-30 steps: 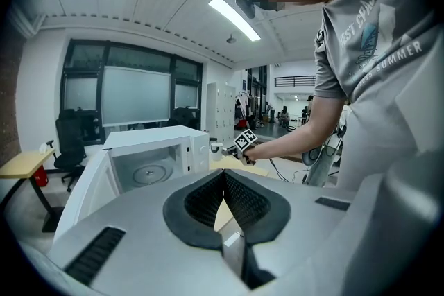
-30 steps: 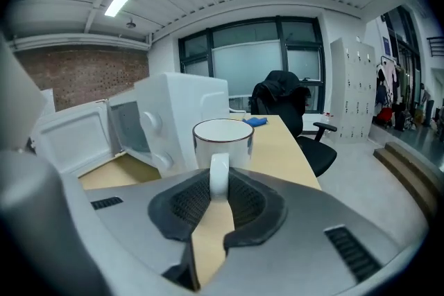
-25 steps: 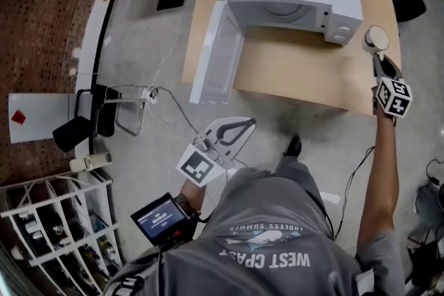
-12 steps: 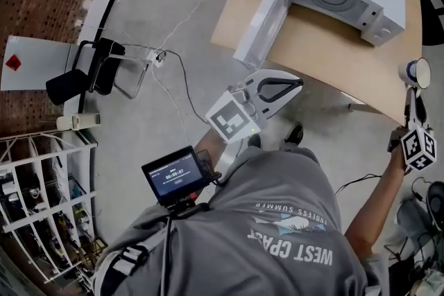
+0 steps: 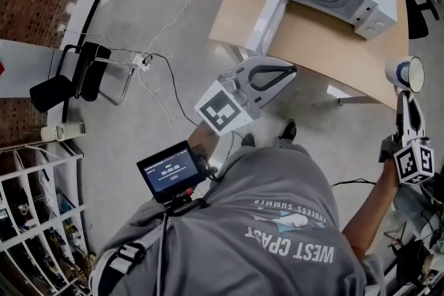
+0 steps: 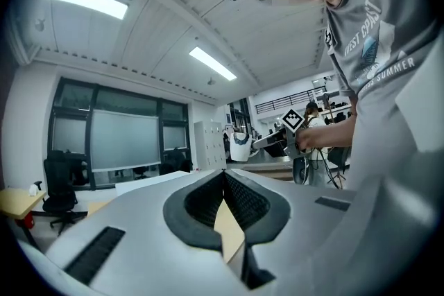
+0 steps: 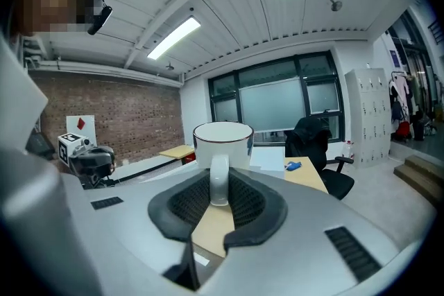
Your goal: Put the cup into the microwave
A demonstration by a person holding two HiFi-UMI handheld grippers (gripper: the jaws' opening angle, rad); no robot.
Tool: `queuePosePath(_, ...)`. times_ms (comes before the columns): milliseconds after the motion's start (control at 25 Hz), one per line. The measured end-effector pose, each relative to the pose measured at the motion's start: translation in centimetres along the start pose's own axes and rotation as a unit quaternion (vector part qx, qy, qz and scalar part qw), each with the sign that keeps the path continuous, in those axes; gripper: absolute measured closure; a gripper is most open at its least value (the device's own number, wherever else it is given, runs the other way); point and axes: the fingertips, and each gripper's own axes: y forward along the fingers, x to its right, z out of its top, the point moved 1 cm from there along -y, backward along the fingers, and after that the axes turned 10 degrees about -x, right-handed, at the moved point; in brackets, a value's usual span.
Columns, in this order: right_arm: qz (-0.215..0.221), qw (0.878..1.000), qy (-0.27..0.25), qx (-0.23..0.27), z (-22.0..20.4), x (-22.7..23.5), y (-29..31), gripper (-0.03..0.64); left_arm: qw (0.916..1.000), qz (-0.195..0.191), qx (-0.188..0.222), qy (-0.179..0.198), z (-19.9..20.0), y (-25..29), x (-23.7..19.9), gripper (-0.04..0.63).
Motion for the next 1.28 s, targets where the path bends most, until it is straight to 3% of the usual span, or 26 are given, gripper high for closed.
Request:
queuePosePath(240, 0.024, 1.0, -0.006, 0.014, 0.3, -4.0, -2.2, 0.549, 0.9998, -0.006, 0.018, -0.002, -0.8, -1.2, 1.0, 0.575)
queuePosePath(440, 0.018, 0.999, -0.029, 0.042, 2.0, -10.0, -5.7, 0.549, 0.9975, -0.026, 0.057, -0.031, 0.0, -4.8, 1.2, 0.575)
queuePosePath(560, 0.018, 0.998, -0.037, 0.042, 1.6, -9.9, -6.1, 0.549, 0.9981, -0.031, 0.051, -0.009, -1.1, -3.3, 1.5, 0.575)
queuePosePath(800, 0.029, 0.997, -0.046, 0.046, 2.3, -12.8, -8.5, 0.549, 0.9986, -0.036, 0.029, -0.027, -2.2, -4.9, 2.6, 0.575)
queuePosePath(1280, 0.013, 0.997, -0.058, 0.053, 3.1, -17.0, -12.3, 0.549, 0.9973, -0.064, 0.036, -0.007, -1.4, -7.0, 4.2, 0.575)
